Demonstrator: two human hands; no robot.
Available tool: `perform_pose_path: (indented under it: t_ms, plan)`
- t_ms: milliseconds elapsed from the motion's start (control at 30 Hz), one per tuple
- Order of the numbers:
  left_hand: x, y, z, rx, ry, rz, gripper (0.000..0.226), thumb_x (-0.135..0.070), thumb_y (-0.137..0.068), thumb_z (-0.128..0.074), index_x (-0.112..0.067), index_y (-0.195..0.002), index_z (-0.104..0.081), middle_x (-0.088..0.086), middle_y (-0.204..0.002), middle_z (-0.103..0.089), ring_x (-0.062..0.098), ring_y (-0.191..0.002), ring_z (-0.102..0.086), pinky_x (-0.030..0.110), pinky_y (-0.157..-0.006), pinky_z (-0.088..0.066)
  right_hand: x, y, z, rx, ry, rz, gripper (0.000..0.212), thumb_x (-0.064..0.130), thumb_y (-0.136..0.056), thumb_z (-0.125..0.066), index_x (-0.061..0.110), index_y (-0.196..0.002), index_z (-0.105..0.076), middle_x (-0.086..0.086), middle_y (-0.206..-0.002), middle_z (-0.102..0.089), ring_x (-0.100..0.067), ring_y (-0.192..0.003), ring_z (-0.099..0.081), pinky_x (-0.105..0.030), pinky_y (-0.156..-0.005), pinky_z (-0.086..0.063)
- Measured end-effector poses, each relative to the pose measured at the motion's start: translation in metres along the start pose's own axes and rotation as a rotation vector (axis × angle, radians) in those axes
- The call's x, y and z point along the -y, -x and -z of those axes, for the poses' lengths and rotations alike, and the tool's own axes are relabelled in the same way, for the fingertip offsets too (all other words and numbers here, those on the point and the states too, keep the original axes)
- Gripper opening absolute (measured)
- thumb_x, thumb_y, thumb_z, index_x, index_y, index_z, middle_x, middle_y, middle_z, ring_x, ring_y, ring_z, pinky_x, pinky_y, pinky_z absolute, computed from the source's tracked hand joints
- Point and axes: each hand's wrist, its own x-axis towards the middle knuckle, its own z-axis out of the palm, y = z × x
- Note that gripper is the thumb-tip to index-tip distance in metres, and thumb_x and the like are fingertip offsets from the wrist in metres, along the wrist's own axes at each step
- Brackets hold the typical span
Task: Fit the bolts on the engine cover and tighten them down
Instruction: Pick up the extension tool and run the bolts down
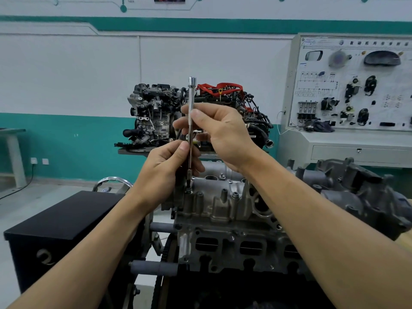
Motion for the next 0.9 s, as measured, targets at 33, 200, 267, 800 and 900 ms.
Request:
perform_pose_path:
  t_ms: [33, 200, 267, 800, 900]
  plan:
    - [-0.0003, -0.0004, -0.0001, -0.001, 0.014, 0.008, 0.034, -0.036, -0.101, -0.047, -0.016, -0.086, -0.070, 0.005, -0.072, -0.073, 0.013, -0.067, -0.067, 0.019, -0.063, -0.053, -0.0013, 0.0000, -0.0003, -0.005, 0.010, 0.018, 0.017, 0.009, -0.102, -0.052, 0.003, -0.106, -0.068, -0.004, -0.082, -0.075, -0.007, -0.070, -0.069, -0.015, -0.063, -0.050]
    - [-0.0009, -0.0002, -0.0003, 0.000, -0.044, -0.022, 0.026, -0.039, -0.091, -0.065, -0.014, -0.084, -0.064, 0.004, -0.073, -0.073, 0.011, -0.064, -0.066, 0.020, -0.062, -0.052, -0.0058, -0.0035, 0.0023, -0.124, -0.013, 0.054, 0.022, 0.004, -0.078, -0.082, -0.004, -0.096, -0.072, -0.010, -0.082, -0.077, -0.017, -0.075, -0.073, -0.027, -0.074, -0.058]
    - [-0.0006, -0.0002, 0.0000, 0.001, -0.061, -0.023, 0.025, -0.037, -0.090, -0.064, -0.013, -0.082, -0.065, 0.003, -0.073, -0.073, 0.011, -0.063, -0.065, 0.019, -0.062, -0.051, -0.0063, -0.0039, 0.0024, -0.146, 0.018, 0.044, 0.028, 0.008, -0.074, -0.085, -0.004, -0.096, -0.072, -0.011, -0.085, -0.076, -0.018, -0.077, -0.072, -0.027, -0.076, -0.058]
    - [0.0002, -0.0002, 0.0012, 0.004, -0.072, -0.018, 0.028, -0.035, -0.091, -0.062, -0.011, -0.080, -0.069, 0.001, -0.073, -0.073, 0.007, -0.057, -0.059, 0.020, -0.053, -0.046, -0.0070, -0.0022, 0.0007, -0.101, 0.063, 0.033, 0.015, 0.011, -0.079, -0.082, 0.012, -0.083, -0.068, -0.008, -0.079, -0.070, -0.017, -0.073, -0.066, -0.027, -0.069, -0.054]
    - [-0.0015, 0.0004, 0.0023, 0.024, -0.013, 0.012, 0.029, -0.036, -0.093, -0.055, -0.016, -0.087, -0.074, 0.002, -0.075, -0.074, 0.008, -0.063, -0.062, 0.017, -0.057, -0.050, -0.0044, -0.0005, -0.0004, 0.027, 0.020, -0.027, 0.007, 0.018, -0.095, -0.065, 0.013, -0.097, -0.070, 0.001, -0.084, -0.074, -0.017, -0.076, -0.065, -0.022, -0.060, -0.049]
